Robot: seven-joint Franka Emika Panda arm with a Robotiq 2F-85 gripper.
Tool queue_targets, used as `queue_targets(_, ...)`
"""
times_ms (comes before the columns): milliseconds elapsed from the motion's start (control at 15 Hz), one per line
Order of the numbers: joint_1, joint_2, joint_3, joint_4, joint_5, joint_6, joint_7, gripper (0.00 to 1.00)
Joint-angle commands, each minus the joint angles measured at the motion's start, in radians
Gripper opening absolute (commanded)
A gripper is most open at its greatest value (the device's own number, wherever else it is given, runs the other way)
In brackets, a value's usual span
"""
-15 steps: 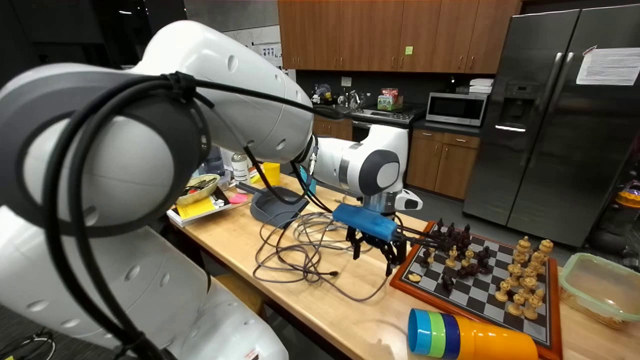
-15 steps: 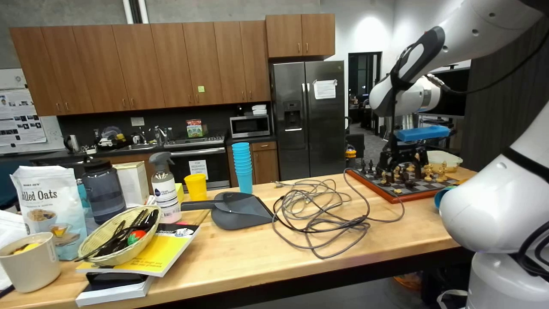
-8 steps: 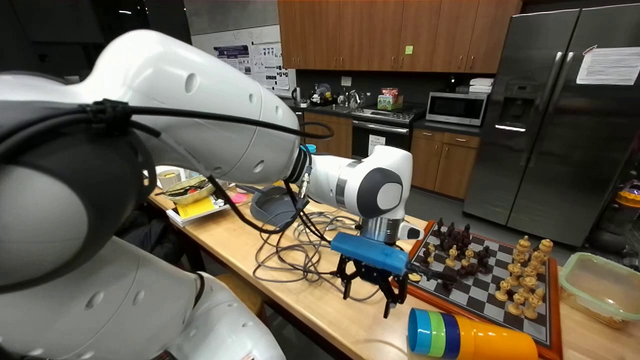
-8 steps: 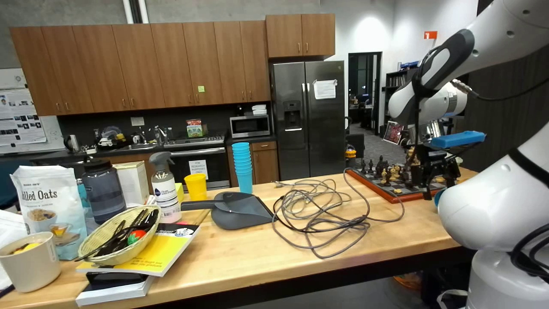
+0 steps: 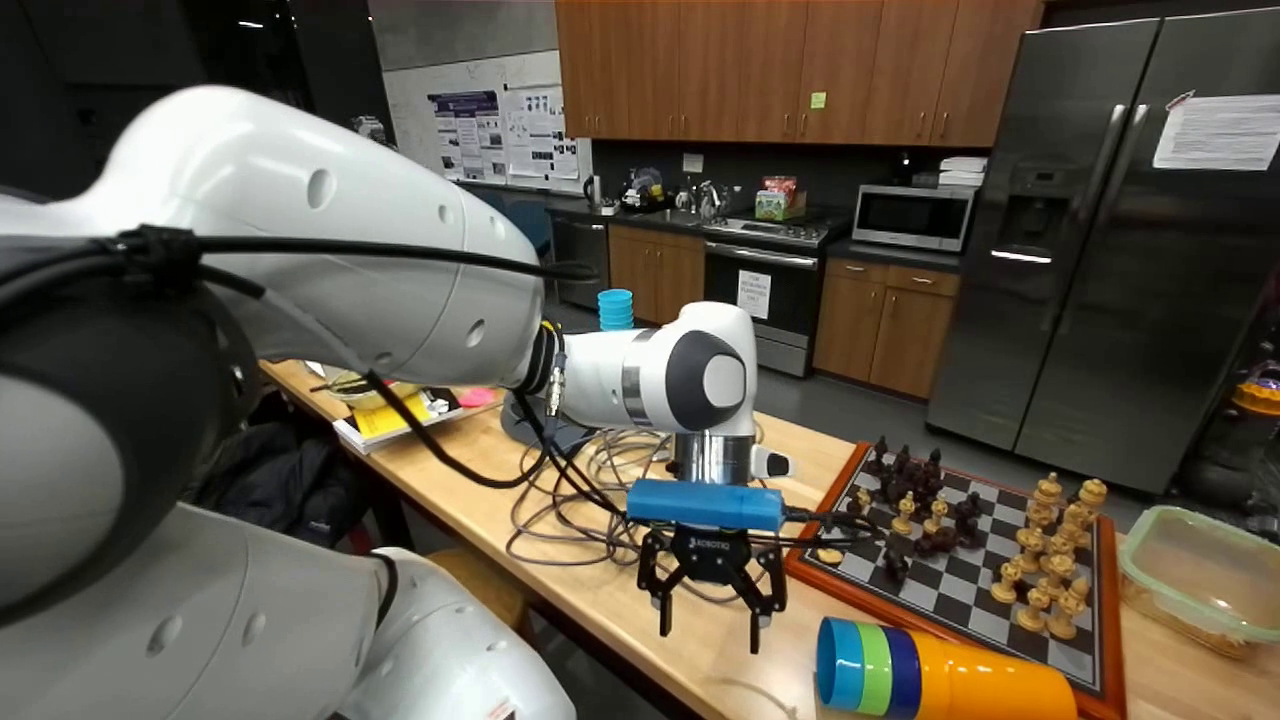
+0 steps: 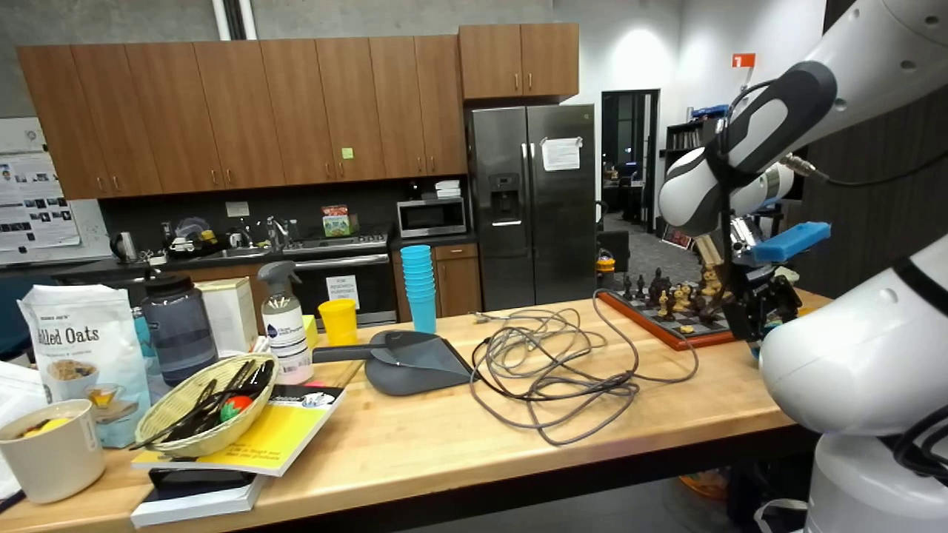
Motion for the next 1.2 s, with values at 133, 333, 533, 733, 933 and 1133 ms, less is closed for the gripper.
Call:
queue_targets(133,0.126,-0.08,0.016,0.004,0.056,-0.057,-0.082,1.0)
queue_targets(333,0.191,-0.113,-0.002,0.004,0.147,-0.088,-0.168,1.0)
queue_targets(533,0.245,-0.125,-0.016,0.015,0.219,-0.14,-0.269,1.0)
queue_targets(733,0.287,-0.133,-0.023,0.03,0.282,-0.183,-0.342,1.0)
queue_targets(933,0.306,-0.136,-0.002,0.038,0.323,-0.199,-0.358,1.0)
queue_targets(1133,0.298,-0.122,0.006,0.029,0.322,-0.173,-0.342,1.0)
